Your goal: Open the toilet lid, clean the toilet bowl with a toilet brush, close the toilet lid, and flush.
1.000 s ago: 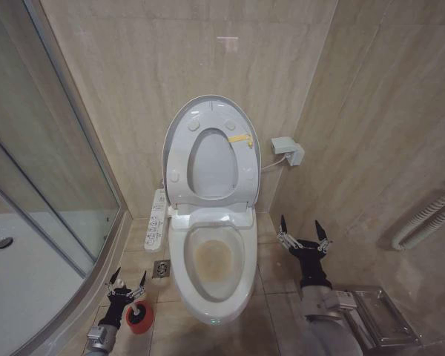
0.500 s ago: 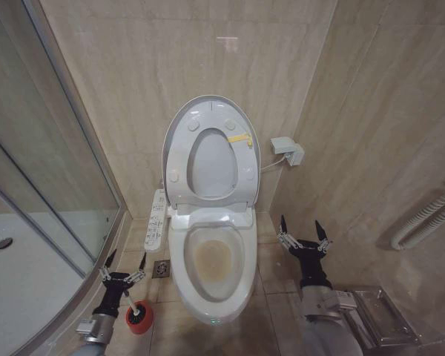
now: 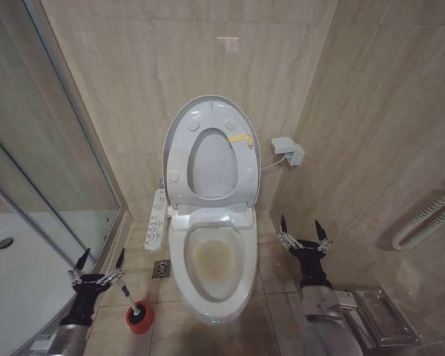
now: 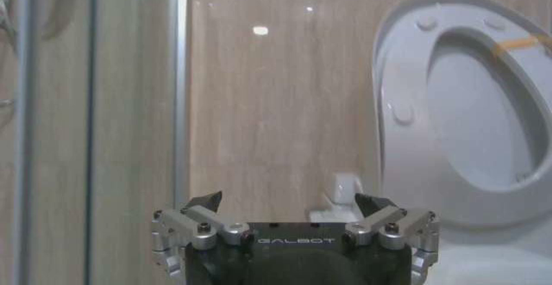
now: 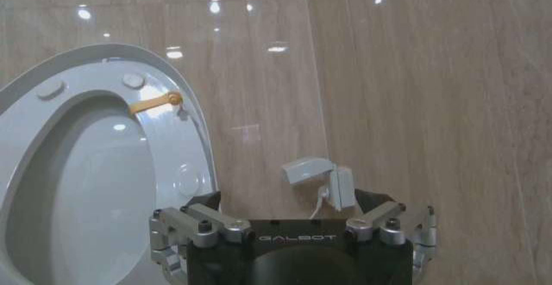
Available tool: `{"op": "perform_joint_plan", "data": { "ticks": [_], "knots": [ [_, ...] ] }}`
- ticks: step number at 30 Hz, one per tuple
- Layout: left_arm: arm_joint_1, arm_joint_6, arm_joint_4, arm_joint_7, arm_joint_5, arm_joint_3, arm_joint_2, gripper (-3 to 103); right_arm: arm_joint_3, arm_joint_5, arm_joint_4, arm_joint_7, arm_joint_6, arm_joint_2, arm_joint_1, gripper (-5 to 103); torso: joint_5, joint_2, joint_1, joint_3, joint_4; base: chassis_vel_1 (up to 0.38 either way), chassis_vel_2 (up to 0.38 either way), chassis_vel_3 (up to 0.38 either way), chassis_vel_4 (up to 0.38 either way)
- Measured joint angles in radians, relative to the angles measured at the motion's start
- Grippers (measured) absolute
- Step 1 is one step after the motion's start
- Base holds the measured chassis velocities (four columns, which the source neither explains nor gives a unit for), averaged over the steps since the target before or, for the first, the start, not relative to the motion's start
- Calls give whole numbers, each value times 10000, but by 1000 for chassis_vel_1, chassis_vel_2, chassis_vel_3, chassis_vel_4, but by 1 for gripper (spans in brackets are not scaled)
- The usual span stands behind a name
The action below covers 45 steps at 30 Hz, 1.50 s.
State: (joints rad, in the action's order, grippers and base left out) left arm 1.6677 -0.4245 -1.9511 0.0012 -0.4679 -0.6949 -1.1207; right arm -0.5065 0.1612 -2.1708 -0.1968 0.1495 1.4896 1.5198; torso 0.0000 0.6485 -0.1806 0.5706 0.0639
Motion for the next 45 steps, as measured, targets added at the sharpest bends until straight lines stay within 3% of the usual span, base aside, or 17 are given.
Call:
{"op": "perform_joint_plan", "data": {
  "ticks": [4,12,45],
  "knots": [
    [388,330,-427,317,-390,-619,-75,100,1,0,0,0,0,0,0,100,0,0,0,0,-2,0,0,0,0],
    [349,824,-528,255,-850,-764,-337,100,0,0,0,0,0,0,0,100,0,0,0,1,0,0,0,0,0],
    [885,967,-1416,-322,84,-993,-624,100,0,0,0,0,0,0,0,100,0,0,-1,1,0,0,0,0,0]
  ]
}}
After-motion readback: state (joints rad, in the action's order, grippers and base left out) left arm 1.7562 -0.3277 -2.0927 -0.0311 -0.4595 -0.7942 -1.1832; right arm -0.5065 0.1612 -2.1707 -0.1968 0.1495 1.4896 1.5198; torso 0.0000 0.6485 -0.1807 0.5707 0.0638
